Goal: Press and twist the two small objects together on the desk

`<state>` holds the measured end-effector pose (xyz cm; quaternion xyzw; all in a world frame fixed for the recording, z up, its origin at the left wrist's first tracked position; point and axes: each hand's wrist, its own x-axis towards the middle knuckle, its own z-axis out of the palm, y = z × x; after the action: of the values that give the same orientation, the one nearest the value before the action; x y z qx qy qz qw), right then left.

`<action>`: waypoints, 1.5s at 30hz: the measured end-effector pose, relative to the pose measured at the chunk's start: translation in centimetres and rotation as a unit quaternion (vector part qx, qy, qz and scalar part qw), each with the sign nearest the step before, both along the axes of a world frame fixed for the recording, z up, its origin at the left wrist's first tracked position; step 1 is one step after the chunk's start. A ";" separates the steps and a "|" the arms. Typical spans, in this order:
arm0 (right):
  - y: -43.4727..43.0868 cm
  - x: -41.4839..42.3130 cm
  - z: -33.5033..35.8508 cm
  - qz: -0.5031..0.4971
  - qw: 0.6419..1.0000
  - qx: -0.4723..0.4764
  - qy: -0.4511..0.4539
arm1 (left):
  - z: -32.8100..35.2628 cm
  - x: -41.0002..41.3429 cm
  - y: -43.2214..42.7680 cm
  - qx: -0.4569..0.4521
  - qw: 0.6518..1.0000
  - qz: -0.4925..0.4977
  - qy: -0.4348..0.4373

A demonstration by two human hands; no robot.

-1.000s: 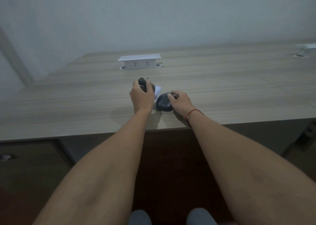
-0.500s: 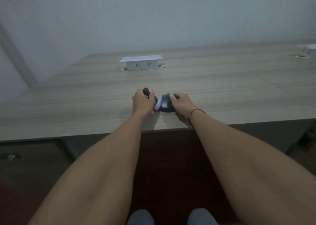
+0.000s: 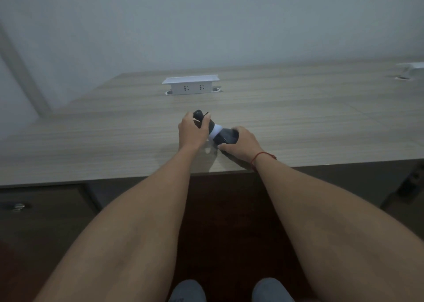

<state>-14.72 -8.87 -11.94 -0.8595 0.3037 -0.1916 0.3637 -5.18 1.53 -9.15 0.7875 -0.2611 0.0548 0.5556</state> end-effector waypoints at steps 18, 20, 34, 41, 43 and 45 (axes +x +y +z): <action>-0.3 -0.1 0.2 -0.006 0.999 0.029 -0.037 | 0.0 0.7 -0.7 0.029 0.998 0.033 -0.049; -0.3 0.0 0.2 -0.007 0.999 0.027 -0.032 | 0.1 0.2 -1.1 0.018 0.998 0.023 -0.050; -0.2 0.0 0.1 -0.004 0.999 0.031 -0.031 | -0.5 1.4 -0.8 0.130 0.988 0.081 -0.023; 0.0 0.1 0.2 -0.013 0.999 0.020 -0.026 | -0.6 0.7 -1.0 0.072 0.996 0.012 -0.056; 0.0 0.1 0.1 -0.019 0.999 0.015 -0.025 | -1.2 1.6 -0.3 0.117 0.990 0.028 -0.068; -0.2 0.1 0.2 -0.018 0.999 0.016 -0.022 | -0.7 1.7 -0.2 0.090 0.992 0.012 -0.090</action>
<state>-14.59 -9.06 -11.76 -0.8437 0.3143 -0.2120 0.3801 -3.45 1.29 -9.87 0.8292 -0.3046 0.1078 0.4560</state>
